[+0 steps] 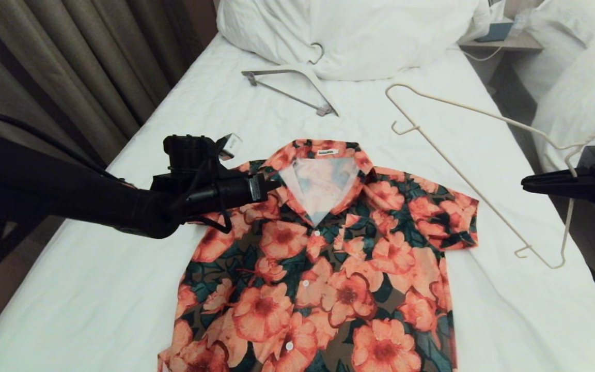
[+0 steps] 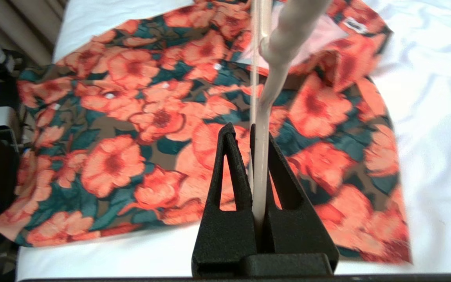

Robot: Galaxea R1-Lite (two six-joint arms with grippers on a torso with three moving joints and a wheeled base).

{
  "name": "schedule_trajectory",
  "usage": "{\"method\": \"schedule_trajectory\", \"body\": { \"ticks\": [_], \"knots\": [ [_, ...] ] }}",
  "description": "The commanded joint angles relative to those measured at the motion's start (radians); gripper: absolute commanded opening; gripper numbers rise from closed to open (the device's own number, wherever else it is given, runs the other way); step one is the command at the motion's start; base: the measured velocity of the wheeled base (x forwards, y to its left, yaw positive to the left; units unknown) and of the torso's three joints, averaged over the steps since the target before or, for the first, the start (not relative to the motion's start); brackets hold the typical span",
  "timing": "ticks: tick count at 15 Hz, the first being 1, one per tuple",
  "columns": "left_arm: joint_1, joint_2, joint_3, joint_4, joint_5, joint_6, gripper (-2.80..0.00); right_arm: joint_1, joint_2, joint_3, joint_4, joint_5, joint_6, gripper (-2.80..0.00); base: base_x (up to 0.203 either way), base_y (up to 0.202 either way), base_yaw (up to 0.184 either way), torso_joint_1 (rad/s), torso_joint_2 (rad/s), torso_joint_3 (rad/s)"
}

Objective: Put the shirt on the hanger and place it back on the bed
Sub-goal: Lift the shirt and hanger

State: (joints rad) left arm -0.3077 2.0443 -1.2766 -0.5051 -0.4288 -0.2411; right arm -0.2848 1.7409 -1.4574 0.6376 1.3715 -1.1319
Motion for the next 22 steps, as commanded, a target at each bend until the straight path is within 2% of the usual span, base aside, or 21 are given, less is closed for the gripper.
{"method": "schedule_trajectory", "body": {
  "ticks": [1,8,12,16,22],
  "knots": [
    [0.021,0.085,-0.09,0.04,-0.009,-0.004,0.0,-0.016,0.015,-0.016,0.004,0.008,-0.006,-2.8,0.0,0.0,0.0,0.0,0.0,0.0],
    [0.047,0.155,-0.189,0.06,0.002,-0.006,0.0,-0.011,0.027,-0.02,0.007,0.008,-0.006,-2.8,0.0,0.0,0.0,0.0,0.0,0.0],
    [0.037,0.182,-0.234,0.06,0.003,-0.007,0.0,0.006,0.036,-0.012,0.007,0.007,-0.006,-2.8,0.0,0.0,0.0,0.0,0.0,0.0],
    [0.017,0.206,-0.263,0.05,0.003,-0.052,0.0,0.009,0.048,-0.011,0.006,0.006,-0.006,-2.8,0.0,0.0,0.0,0.0,0.0,0.0],
    [-0.002,0.258,-0.317,0.029,0.004,-0.061,0.0,0.009,0.054,-0.011,0.005,0.006,-0.006,-2.8,0.0,0.0,0.0,0.0,0.0,0.0]
  ]
}}
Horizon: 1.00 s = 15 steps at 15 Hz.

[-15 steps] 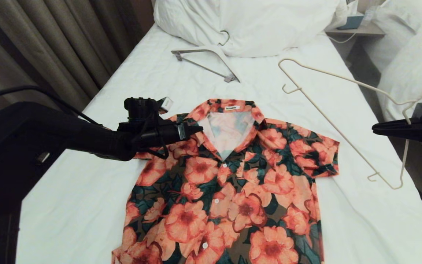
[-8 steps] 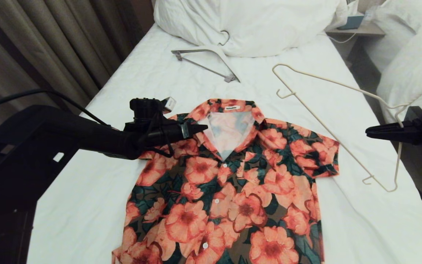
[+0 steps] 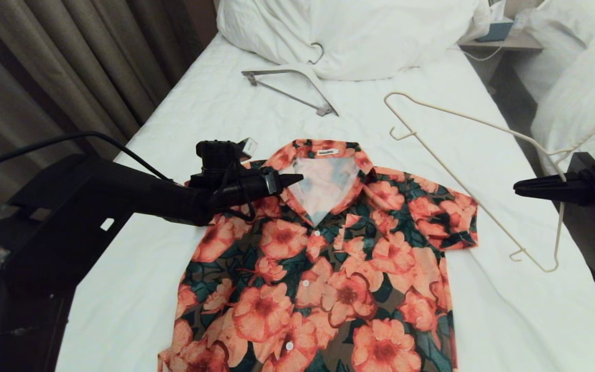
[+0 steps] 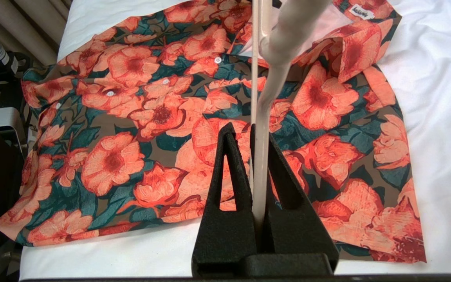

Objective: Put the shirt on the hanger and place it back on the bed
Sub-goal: Lift the shirt and hanger

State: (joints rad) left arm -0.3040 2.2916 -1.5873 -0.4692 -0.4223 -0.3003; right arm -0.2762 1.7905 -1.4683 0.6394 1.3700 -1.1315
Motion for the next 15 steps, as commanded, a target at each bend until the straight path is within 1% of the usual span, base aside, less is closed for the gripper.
{"method": "schedule_trajectory", "body": {
  "ticks": [1,2,3,6,8,13,15],
  "knots": [
    [-0.012,0.019,-0.01,-0.024,-0.003,-0.002,0.0,0.0,0.004,-0.001,0.003,0.008,-0.007,-2.8,0.0,0.0,0.0,0.0,0.0,0.0],
    [-0.015,0.029,-0.013,-0.039,0.0,0.0,0.0,0.002,0.004,-0.001,0.003,0.008,-0.007,-2.8,0.0,0.0,0.0,0.0,0.0,0.0],
    [-0.017,0.035,-0.014,-0.054,0.006,0.0,-2.8,0.002,0.004,-0.001,0.003,0.008,-0.007,-2.8,0.0,0.0,0.0,0.0,0.0,0.0],
    [-0.016,0.04,-0.003,-0.101,0.005,0.001,-2.8,0.0,0.001,0.0,0.004,0.008,-0.007,-2.8,0.0,0.0,0.0,0.0,0.0,0.0],
    [-0.015,0.047,0.006,-0.168,0.01,0.003,-2.8,0.002,-0.009,0.006,0.005,0.008,-0.007,-2.8,0.0,0.0,0.0,0.0,0.0,0.0],
    [-0.015,-0.011,0.057,-0.17,0.021,-0.017,-2.8,0.007,-0.01,0.018,0.006,0.008,-0.006,-2.8,0.0,0.0,0.0,0.0,0.0,0.0],
    [-0.011,-0.076,0.116,-0.171,0.025,-0.031,-2.8,0.004,-0.016,0.039,0.006,0.007,-0.005,-2.8,0.0,0.0,0.0,0.0,0.0,0.0]
  ]
}}
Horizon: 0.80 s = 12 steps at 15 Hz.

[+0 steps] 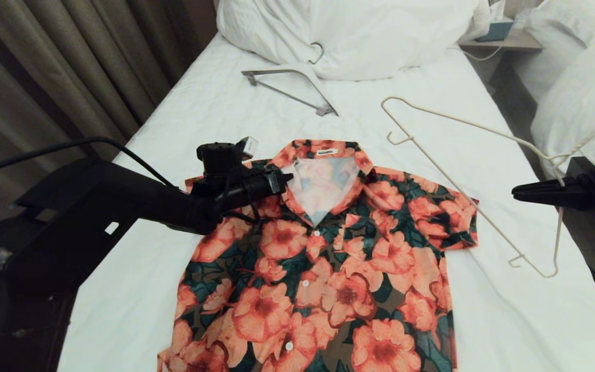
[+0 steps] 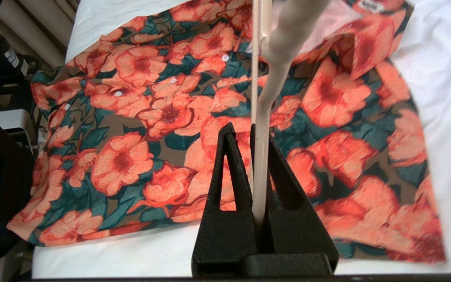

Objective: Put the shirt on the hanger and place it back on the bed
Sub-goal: Lift the shirt and hanger

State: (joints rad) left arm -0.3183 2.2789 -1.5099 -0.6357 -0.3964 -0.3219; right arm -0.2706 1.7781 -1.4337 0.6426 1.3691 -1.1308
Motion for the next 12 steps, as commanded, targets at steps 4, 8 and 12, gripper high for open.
{"method": "schedule_trajectory", "body": {
  "ticks": [4,8,12],
  "knots": [
    [0.006,-0.278,0.184,0.006,0.015,-0.047,-2.8,0.031,-0.029,0.084,0.007,-0.015,-0.007,-2.8,0.0,0.0,0.0,0.0,0.0,0.0],
    [-0.05,-0.533,0.227,0.24,0.065,-0.049,-2.8,0.053,-0.067,0.115,0.009,-0.015,-0.007,-2.8,0.0,0.0,0.0,0.0,0.0,0.0],
    [-0.161,-0.696,0.193,0.449,0.147,-0.002,-2.8,0.107,-0.091,0.127,0.022,-0.017,-0.006,-2.8,0.0,0.0,0.0,0.0,0.0,0.0]
  ]
}}
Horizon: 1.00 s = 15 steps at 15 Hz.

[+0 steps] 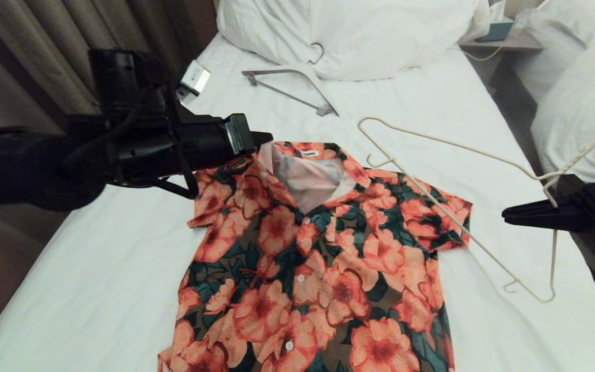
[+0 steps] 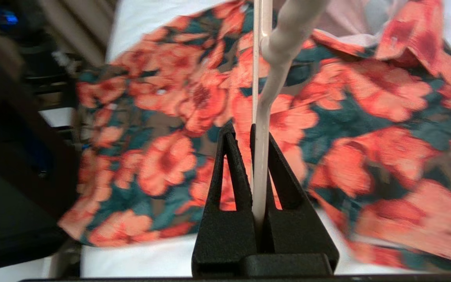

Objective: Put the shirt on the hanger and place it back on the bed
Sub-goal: Hook one side of the shirt onto the hanger

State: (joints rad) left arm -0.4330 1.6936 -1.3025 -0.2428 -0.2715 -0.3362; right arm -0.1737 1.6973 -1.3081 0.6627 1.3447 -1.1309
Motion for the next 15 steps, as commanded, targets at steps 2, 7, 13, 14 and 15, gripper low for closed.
{"method": "schedule_trajectory", "body": {
  "ticks": [2,7,13,14,15],
  "knots": [
    [-0.107,-0.153,-0.041,0.109,0.076,0.032,-2.8,0.057,-0.006,-0.002,0.013,-0.002,-0.006,-2.8,0.0,0.0,0.0,0.0,0.0,0.0],
    [-0.195,-0.164,-0.093,0.188,0.146,0.037,-2.8,0.141,0.103,-0.005,0.007,-0.029,0.005,-2.8,0.0,0.0,0.0,0.0,0.0,0.0],
    [-0.243,-0.129,-0.08,0.179,0.146,0.037,-2.8,0.219,0.28,-0.1,-0.035,-0.072,0.008,-2.8,0.0,0.0,0.0,0.0,0.0,0.0],
    [-0.263,-0.123,-0.081,0.178,0.146,0.037,-2.8,0.225,0.301,-0.124,-0.035,-0.075,0.008,-2.8,0.0,0.0,0.0,0.0,0.0,0.0],
    [-0.292,-0.118,-0.08,0.178,0.149,0.036,-2.8,0.229,0.319,-0.15,-0.034,-0.076,0.009,-2.8,0.0,0.0,0.0,0.0,0.0,0.0]
  ]
}}
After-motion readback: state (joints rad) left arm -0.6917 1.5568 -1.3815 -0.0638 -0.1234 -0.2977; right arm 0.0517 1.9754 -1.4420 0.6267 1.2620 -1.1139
